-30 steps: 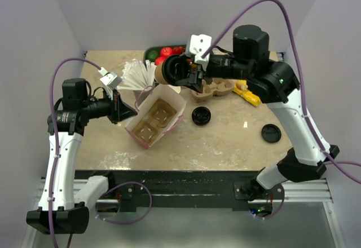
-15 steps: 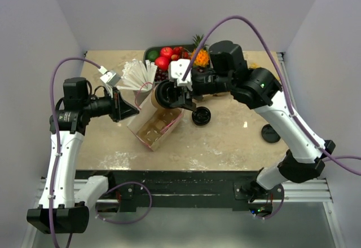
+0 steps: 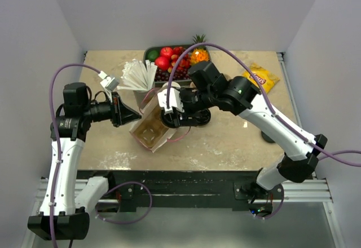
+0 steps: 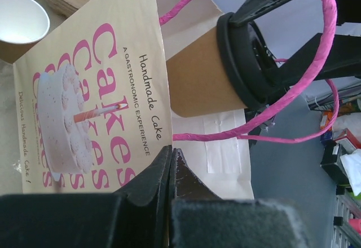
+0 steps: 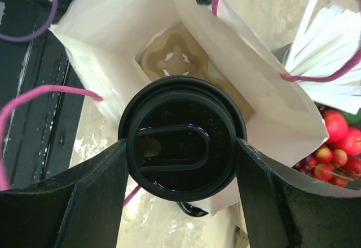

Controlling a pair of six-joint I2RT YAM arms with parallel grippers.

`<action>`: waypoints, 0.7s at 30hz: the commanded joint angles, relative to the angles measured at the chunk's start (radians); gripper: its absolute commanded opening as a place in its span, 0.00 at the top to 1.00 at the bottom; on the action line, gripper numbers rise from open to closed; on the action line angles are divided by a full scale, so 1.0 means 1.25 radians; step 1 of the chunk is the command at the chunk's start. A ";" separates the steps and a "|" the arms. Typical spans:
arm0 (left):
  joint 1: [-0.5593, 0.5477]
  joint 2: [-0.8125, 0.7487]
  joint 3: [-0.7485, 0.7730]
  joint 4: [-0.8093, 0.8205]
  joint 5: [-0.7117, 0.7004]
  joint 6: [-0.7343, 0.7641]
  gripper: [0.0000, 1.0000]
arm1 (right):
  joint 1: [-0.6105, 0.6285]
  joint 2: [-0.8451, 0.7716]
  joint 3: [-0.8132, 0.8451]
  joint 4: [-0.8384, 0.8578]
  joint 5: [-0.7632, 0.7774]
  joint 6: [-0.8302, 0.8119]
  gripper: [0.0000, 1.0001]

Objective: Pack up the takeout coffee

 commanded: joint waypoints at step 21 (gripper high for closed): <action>-0.051 -0.028 -0.017 0.047 0.010 -0.009 1.00 | 0.039 0.064 -0.010 0.092 0.045 -0.077 0.49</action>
